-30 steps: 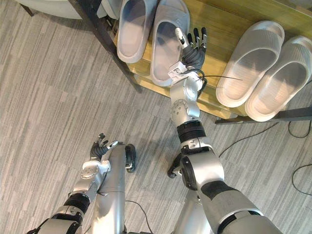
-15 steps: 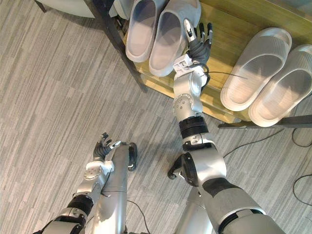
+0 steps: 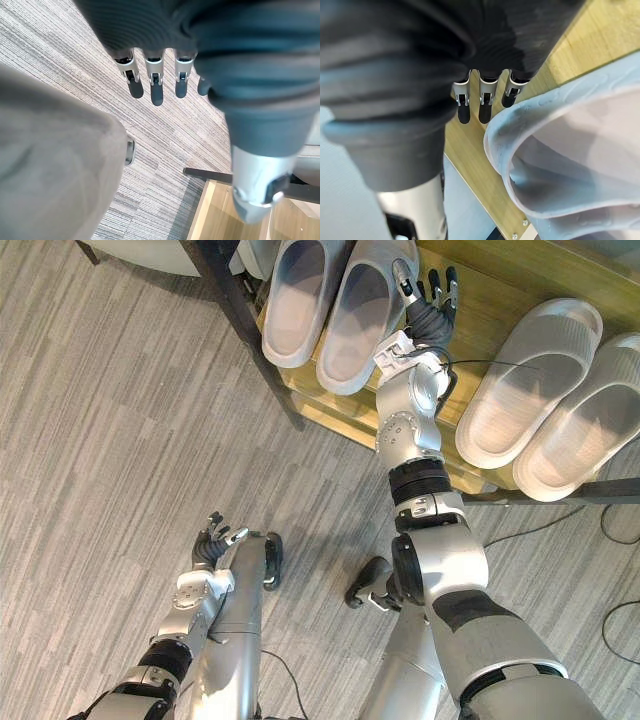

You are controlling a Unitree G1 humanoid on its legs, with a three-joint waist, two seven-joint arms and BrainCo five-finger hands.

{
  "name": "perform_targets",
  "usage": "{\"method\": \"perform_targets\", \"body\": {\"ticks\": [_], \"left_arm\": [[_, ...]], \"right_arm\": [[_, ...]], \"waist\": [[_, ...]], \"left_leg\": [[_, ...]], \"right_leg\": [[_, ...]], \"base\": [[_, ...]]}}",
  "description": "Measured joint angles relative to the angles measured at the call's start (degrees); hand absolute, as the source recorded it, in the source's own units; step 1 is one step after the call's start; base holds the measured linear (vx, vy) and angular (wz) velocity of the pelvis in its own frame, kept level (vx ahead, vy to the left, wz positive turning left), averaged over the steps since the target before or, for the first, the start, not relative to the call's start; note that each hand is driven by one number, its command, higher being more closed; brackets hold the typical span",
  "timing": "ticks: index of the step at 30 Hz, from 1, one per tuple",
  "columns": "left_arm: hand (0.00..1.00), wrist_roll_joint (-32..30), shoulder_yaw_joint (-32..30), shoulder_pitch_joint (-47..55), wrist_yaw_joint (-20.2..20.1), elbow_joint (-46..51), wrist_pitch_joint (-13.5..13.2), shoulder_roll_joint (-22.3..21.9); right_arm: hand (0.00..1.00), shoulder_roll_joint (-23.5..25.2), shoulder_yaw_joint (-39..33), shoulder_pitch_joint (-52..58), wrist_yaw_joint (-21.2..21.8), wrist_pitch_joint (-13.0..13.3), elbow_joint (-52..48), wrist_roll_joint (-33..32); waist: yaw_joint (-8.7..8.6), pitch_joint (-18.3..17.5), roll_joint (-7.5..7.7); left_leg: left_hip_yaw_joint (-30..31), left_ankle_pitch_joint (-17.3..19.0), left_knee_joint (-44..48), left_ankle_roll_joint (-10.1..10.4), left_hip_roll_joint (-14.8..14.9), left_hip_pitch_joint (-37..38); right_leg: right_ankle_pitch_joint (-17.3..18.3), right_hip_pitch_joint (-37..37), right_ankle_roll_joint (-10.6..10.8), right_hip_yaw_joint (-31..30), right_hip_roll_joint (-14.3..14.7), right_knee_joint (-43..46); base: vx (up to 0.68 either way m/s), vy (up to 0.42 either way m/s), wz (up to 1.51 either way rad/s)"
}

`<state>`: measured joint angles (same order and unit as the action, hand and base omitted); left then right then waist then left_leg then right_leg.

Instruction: Organize the slippers on the shoe rack

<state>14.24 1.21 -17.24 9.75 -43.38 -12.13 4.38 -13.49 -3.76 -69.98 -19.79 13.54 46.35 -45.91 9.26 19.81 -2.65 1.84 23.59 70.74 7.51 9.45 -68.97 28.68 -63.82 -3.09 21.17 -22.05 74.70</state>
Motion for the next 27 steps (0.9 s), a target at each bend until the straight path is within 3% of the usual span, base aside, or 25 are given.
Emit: {"method": "perform_targets", "body": {"ticks": [8, 13, 17, 22, 27], "left_arm": [[0.00, 1.8, 0.0, 0.0, 0.0, -0.3, 0.1, 0.6], [0.00, 2.0, 0.0, 1.0, 0.0, 0.1, 0.1, 0.6], [0.00, 1.5, 0.0, 4.7, -0.1, 0.0, 0.6, 0.3], [0.00, -0.7, 0.5, 7.4, -0.6, -0.5, 1.4, -1.5], [0.00, -3.1, 4.9, 13.1, -2.4, -1.9, 2.3, -4.2]], "right_arm": [[0.00, -0.3, -0.5, 0.2, -1.6, -1.4, 1.8, 6.9], [0.00, -0.2, -0.5, 5.6, -4.0, -1.6, -8.8, 16.9], [0.00, 0.6, 1.4, 17.3, -5.6, -2.2, -22.4, 27.3], [0.00, 3.2, 4.5, 30.3, -5.1, -2.9, -32.2, 35.0], [0.00, 8.9, 10.9, 53.6, 0.1, -3.6, -37.0, 39.4]], "waist": [[-0.15, 0.0, 0.00], [-0.84, 0.0, 0.05], [-3.09, 0.1, 0.21], [-4.72, 0.1, 0.54], [-6.61, -1.3, 2.83]], "left_leg": [[-0.5, 0.0, 0.5, 0.0, 0.9, 0.1], [-0.8, 0.0, 0.3, 0.0, 1.2, 2.2], [-2.4, 0.1, -3.5, -0.2, 1.8, 9.8], [-4.4, -0.5, -9.4, -0.5, 2.9, 18.6], [-9.4, -3.4, -23.5, -0.8, 2.8, 36.1]], "right_leg": [[-0.3, -0.1, -0.6, -0.2, 0.4, 0.0], [-0.4, 1.8, -0.6, -0.4, 0.7, -0.3], [-0.8, 8.8, 0.2, -0.3, 1.6, -4.2], [-2.9, 16.4, 0.9, -0.1, 3.5, -10.6], [-6.8, 31.2, 2.4, 0.0, 5.4, -23.6]], "base": [[-0.01, 0.017, -0.05], [-0.01, 0.019, -0.03], [0.01, 0.020, -0.07], [0.05, 0.028, -0.17], [0.12, 0.042, -0.17]]}}
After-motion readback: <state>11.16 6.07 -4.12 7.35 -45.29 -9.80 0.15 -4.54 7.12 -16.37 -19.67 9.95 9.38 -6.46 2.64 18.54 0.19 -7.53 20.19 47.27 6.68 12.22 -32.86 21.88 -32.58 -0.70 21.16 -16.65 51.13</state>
